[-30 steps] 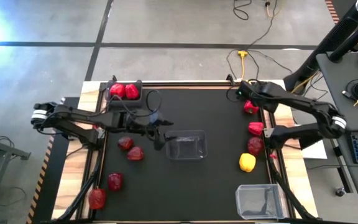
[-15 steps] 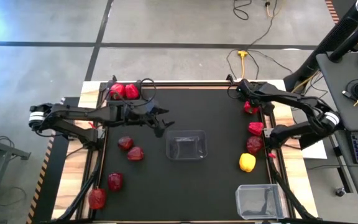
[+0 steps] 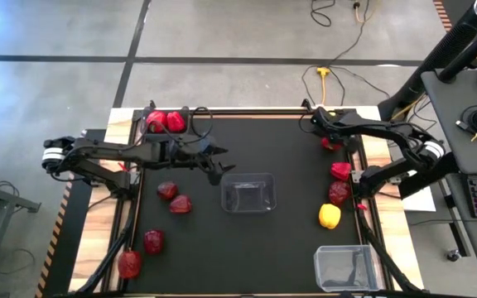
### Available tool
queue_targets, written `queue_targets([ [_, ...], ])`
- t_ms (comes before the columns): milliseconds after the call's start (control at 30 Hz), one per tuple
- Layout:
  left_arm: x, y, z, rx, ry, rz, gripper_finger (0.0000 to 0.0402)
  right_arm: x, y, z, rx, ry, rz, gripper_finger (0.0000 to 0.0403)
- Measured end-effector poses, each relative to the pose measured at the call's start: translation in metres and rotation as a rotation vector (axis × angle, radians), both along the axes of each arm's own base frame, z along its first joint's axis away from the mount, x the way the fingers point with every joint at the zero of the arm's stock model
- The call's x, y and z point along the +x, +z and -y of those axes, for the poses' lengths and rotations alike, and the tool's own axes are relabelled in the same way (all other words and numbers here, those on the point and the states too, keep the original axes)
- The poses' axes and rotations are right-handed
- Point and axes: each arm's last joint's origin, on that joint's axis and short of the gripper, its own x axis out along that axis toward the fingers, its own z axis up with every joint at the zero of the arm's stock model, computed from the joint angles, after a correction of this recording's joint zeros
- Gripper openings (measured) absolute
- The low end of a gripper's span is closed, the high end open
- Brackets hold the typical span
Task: Sort produce into baskets
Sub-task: Put the red bell pepper into the top black bin
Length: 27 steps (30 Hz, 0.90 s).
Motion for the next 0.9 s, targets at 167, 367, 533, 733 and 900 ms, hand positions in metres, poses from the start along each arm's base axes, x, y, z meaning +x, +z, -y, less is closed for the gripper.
queue_targets([
  [167,-0.004,0.001,-0.006,-0.001,0.022,-0.012,0.0329,0.031,0.024,-0.007,-0.085,0.241,0.057,0.0303],
  [367,-0.004,0.001,-0.006,-0.001,0.018,-0.013,0.0329,0.082,0.036,-0.022,-0.174,0.495,0.078,0.0303],
  [533,-0.005,0.000,-0.004,-0.038,-0.024,-0.024,0.0329,0.126,0.033,-0.014,-0.197,0.605,0.077,0.0304],
  [733,-0.008,-0.003,0.004,-0.095,-0.058,-0.066,0.0329,0.181,0.032,0.008,-0.188,0.743,0.052,0.0304],
  [900,-0.019,0.001,0.011,-0.122,-0.067,-0.099,0.0329,0.212,0.024,0.023,-0.163,0.743,0.104,0.0305],
])
